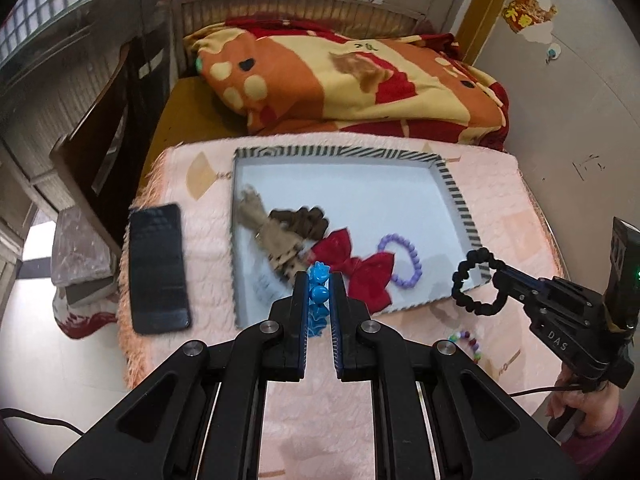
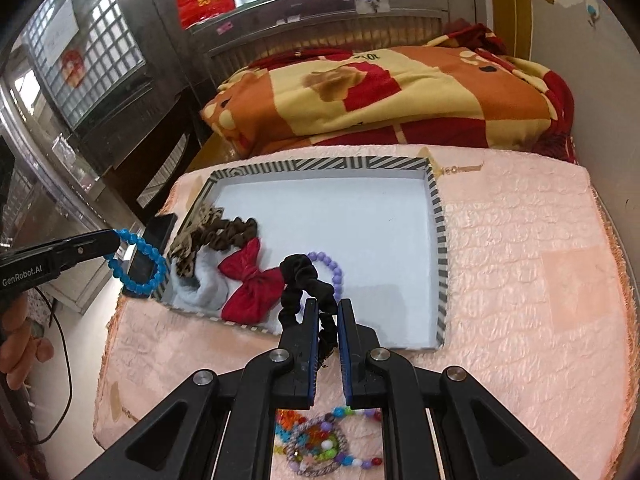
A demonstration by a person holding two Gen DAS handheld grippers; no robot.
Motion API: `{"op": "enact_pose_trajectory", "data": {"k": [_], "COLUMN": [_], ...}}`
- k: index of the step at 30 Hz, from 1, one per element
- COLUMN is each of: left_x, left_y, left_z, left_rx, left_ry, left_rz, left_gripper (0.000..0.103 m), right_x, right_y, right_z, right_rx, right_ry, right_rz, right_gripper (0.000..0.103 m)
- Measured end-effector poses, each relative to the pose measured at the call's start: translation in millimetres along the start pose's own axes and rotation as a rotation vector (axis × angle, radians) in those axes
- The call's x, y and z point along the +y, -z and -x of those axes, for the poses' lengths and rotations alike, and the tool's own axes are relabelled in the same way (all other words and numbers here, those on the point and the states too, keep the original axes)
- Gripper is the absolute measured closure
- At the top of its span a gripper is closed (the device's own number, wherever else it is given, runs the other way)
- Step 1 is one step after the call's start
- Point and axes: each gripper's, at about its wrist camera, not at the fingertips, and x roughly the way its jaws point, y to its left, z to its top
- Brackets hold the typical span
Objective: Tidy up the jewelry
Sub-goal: 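Carry the blue bracelet and black scrunchie into the tray and open both tools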
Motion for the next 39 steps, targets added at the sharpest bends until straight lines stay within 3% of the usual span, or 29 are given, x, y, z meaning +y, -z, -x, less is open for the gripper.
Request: {"op": "enact_pose_trajectory", "data": {"k": [7,18,24,31,33,37,39], "left_x": [-27,-57,-38,-14,-14,-13,-15], "left_y": [-35,-83,-83,-68,-64,-58,-56], "left_z": [-27,-108,-152,-173,-176,-177,-174], "left_rx": [0.002,0.105,0.180,0.223,0.225,0.228,0.224], "left_ry": [0.000,0.074,0.012,-0.055,-0.074,-0.087,-0.094], "left_rz": [-0.042,-0.006,0.063,0.096,0.097,0.111,0.100], "left_gripper": [0.095,0.095,0.095,0.095,0.095,0.090,0.077], "right_x": [-15,-51,-53,-49,-50,-55,-58], "right_y": [-24,-60,-69,-69,-68,-66,-64], "right_z": [-22,-92,-125,-147,-150,-140,-129], "right_rx": [0.008,0.088,0.140,0.175,0.195,0.172,0.155], "right_ry": [0.010,-0.023,-0.018,0.026,0.030,0.033,0.034], "right_rz": [-0.018,-0.107,-0.110,-0.097,-0.099,-0.124,-0.131], "right_gripper": [0.095,0.094,0.094,0.094,0.092,0.068,0.068]}}
